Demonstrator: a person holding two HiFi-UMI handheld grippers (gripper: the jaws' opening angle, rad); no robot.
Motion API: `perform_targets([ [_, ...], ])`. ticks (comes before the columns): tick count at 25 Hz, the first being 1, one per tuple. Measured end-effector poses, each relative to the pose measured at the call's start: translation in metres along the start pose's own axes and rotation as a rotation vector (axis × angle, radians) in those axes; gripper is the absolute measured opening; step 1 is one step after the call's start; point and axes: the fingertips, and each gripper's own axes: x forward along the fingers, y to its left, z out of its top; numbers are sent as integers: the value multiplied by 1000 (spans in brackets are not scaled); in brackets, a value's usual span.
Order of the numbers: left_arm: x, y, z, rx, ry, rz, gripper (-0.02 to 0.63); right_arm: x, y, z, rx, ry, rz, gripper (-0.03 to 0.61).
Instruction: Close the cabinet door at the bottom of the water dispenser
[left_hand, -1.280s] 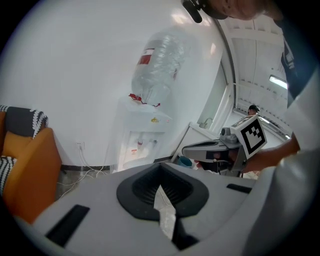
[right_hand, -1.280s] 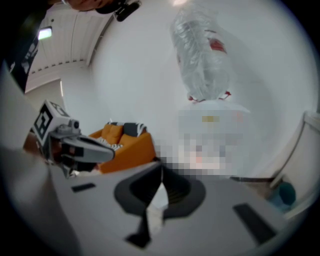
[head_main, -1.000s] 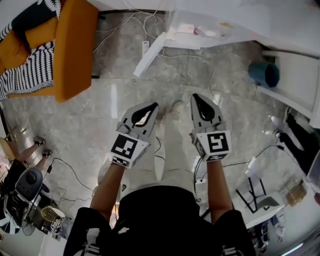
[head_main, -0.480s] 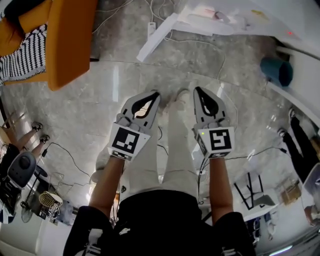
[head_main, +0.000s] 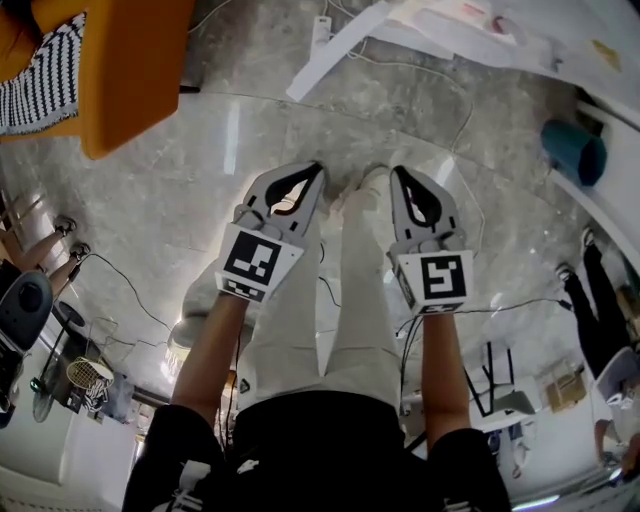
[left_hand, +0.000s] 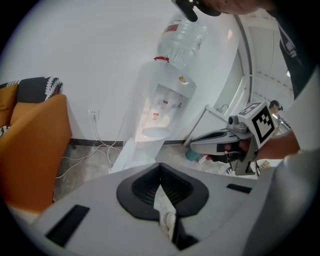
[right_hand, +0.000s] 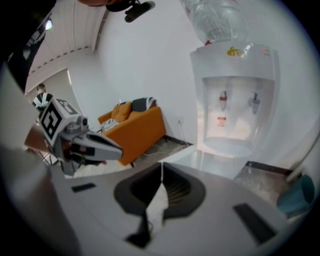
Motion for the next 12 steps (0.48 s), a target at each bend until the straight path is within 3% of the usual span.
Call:
perform_targets([
  [4, 6, 16, -18, -32, 22, 11, 15, 18, 8, -8, -34, 5, 37, 35],
  [6, 9, 22, -26, -50, 29, 20, 69, 25, 8, -14, -38, 19, 43, 35],
  [12, 18, 43, -45, -90, 61, 44, 119, 45, 9, -23, -63, 36, 64, 35],
])
